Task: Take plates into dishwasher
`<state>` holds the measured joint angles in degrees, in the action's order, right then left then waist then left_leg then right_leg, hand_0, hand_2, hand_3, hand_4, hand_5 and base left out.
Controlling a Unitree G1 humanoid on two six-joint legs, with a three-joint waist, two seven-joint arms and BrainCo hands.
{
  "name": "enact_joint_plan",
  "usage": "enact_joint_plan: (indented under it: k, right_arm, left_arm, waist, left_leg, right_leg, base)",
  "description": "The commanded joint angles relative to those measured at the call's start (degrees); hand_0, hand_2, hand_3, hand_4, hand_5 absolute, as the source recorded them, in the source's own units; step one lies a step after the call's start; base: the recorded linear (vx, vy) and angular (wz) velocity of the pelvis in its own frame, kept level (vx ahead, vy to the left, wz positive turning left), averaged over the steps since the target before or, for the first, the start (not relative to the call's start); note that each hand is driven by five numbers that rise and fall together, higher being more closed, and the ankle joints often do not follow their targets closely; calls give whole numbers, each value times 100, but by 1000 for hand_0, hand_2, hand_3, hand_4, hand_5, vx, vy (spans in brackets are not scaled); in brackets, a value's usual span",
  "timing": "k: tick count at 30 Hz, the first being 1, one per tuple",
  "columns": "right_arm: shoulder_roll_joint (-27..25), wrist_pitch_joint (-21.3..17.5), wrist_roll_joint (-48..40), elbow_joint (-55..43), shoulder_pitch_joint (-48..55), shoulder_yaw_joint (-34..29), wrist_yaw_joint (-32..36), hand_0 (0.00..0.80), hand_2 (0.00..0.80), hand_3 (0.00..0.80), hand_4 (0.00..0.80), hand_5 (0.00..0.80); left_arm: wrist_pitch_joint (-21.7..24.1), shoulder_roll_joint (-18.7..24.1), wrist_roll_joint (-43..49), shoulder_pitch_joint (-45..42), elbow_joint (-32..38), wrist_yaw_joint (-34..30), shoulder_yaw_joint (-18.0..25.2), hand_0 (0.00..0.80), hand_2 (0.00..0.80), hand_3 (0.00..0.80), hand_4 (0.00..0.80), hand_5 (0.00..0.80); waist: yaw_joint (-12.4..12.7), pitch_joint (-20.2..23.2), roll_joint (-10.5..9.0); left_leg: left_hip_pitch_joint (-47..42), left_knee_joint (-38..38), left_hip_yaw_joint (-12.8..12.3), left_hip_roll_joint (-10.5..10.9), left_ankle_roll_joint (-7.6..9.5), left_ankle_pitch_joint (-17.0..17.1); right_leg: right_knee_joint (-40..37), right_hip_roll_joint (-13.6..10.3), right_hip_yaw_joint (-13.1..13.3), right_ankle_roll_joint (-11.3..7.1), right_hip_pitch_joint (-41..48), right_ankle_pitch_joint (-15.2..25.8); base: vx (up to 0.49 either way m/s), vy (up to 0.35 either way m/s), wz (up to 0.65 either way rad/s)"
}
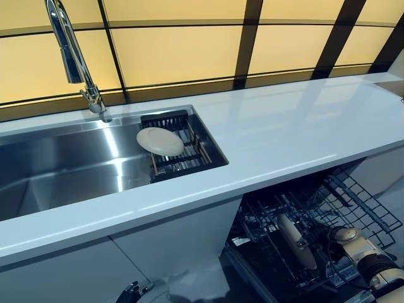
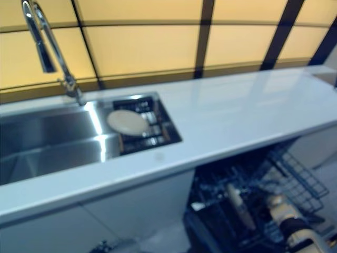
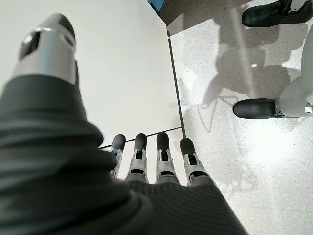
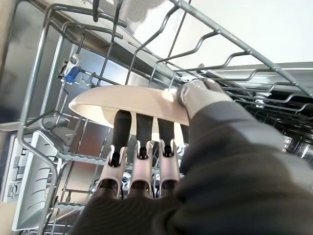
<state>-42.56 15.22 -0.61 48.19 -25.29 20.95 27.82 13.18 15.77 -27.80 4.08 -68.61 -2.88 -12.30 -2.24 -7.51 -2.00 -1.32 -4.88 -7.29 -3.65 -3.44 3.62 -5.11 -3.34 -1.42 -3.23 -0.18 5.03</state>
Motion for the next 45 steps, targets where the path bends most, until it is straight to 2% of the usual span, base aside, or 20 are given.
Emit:
enact_joint_plan:
  k: [1,8,15,23,26,30,31,37,45]
  right_arm:
    - [170,-98,284,452,-554,151,-180,0,0,0,0,0]
    - [51,-33,249,302,-531,57,-282,0,0,0,0,0]
    - [-392,170,175,-77,-523,-154,-109,0,0,0,0,0]
    - [-1444,340,-123,-527,-609,-465,403,0,0,0,0,0]
    - [-2166,368,-269,-707,-735,-620,754,0,0,0,0,0]
    - [-2621,448,-463,-927,-843,-709,774,0,0,0,0,0]
    - [-2873,442,-667,-1019,-982,-705,906,0,0,0,0,0]
    - [-3233,468,-965,-1297,-1425,-553,959,0,0,0,0,0]
    - [-3492,265,-1726,-1612,-2789,268,431,0,0,0,0,0]
  left_arm:
    - [200,100,41,454,-80,-51,-184,0,0,0,0,0]
    - [192,118,60,445,-100,-43,-140,0,0,0,0,0]
    - [147,130,86,397,-65,-7,-74,0,0,0,0,0]
    - [95,166,158,261,-6,33,-5,0,0,0,0,0]
    - [63,190,178,181,51,100,10,0,0,0,0,0]
    - [90,218,149,120,46,135,48,0,0,0,0,0]
    - [112,228,121,80,29,160,71,0,0,0,0,0]
    - [118,226,149,-18,34,168,106,0,0,0,0,0]
    - [188,267,160,-114,0,198,54,0,0,0,0,0]
  waist:
    - [66,-28,-347]
    - [20,-21,-356]
    - [-69,23,-410]
    - [-212,157,-554]
    - [-276,234,-643]
    - [-334,275,-703]
    - [-356,303,-736]
    - [-352,355,-792]
    - [-257,417,-831]
  left_leg:
    - [-137,-12,134,345,300,-323]
    - [-157,-12,122,330,298,-322]
    - [-186,-12,77,303,287,-336]
    - [-273,-12,15,253,269,-341]
    - [-299,-12,-30,216,256,-327]
    - [-321,-12,-69,190,247,-330]
    - [-334,-12,-88,186,245,-328]
    - [-333,-12,-97,189,245,-330]
    - [-328,-12,-44,235,255,-326]
  right_leg:
    - [26,-181,102,-276,-161,313]
    - [25,-164,147,-266,-153,313]
    - [20,-135,198,-269,-142,325]
    - [37,-73,301,-278,-95,363]
    - [53,-44,339,-283,-79,377]
    - [60,-35,353,-291,-72,390]
    - [62,-26,364,-293,-65,392]
    - [53,-20,351,-290,-43,384]
    - [47,-37,277,-281,-8,361]
  base:
    - [0,0,0]
    - [0,-1,0]
    - [0,0,0]
    - [37,-4,-2]
    - [50,-13,-7]
    - [14,1,-2]
    - [25,4,-5]
    - [11,2,-9]
    - [0,0,0]
